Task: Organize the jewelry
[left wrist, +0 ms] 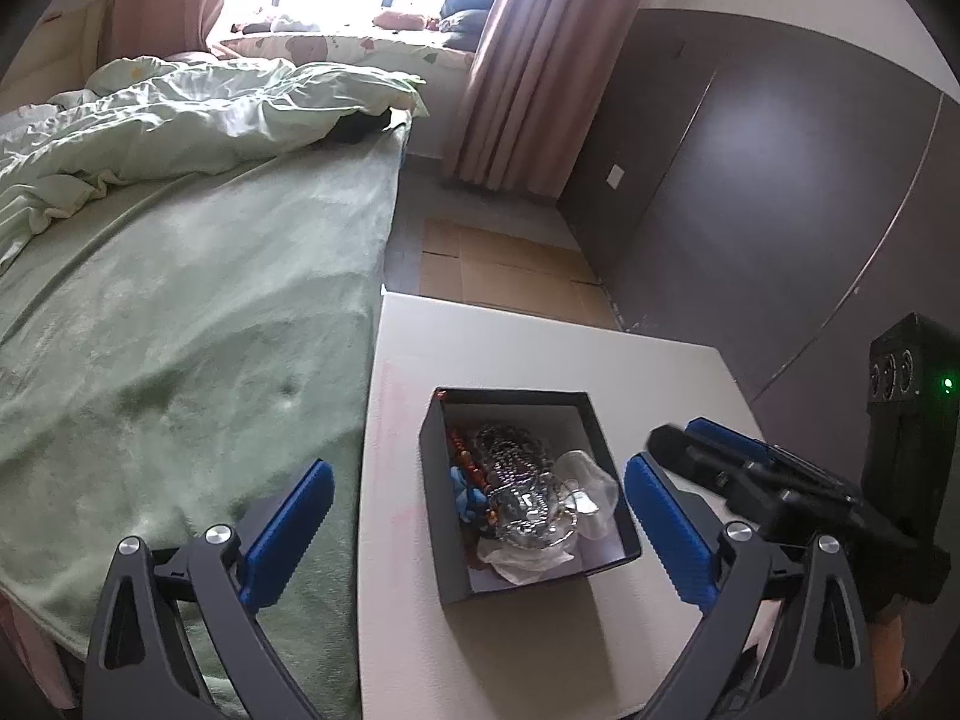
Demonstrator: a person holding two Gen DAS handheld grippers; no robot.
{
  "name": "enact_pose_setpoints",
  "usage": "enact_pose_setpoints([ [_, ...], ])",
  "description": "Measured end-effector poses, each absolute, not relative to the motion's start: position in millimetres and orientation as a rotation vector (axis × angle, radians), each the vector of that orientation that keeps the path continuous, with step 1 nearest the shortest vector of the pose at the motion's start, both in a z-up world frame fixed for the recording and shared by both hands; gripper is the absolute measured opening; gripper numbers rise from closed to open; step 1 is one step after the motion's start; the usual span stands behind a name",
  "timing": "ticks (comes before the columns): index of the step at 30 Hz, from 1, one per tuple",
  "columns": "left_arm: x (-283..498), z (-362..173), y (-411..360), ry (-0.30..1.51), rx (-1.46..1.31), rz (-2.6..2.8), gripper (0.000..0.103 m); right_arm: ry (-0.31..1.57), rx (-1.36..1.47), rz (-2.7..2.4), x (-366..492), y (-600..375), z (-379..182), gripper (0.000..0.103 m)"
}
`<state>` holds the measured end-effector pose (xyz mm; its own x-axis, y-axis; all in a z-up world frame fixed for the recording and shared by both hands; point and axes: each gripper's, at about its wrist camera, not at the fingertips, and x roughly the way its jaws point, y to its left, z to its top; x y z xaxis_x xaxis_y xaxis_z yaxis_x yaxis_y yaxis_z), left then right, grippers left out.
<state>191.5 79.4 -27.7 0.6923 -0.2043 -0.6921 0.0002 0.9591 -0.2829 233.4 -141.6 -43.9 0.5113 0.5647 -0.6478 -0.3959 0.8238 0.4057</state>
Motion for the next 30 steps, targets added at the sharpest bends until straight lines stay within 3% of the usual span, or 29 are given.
enact_pose_setpoints([
  [7, 184.5, -17.0, 71.5, 0.770, -0.257, -0.121, 0.094, 0.869, 0.251, 0.506, 223.3, -176.6, -38.3, 0.073],
  [11, 175.7, -10.2, 61.8, 0.747, -0.223, -0.117, 0.094, 0.856, 0.276, 0.462, 210.0, -196.5, -28.8, 0.084],
  [23, 128.9, 5.9, 33.2, 0.703, -0.124, -0.132, 0.094, 0.801, 0.308, 0.379, 152.7, -249.0, 3.2, 0.098],
  [30, 96.5, 15.6, 23.9, 0.669, -0.129, -0.105, 0.094, 0.791, 0.325, 0.383, 123.2, -269.0, 10.1, 0.098],
])
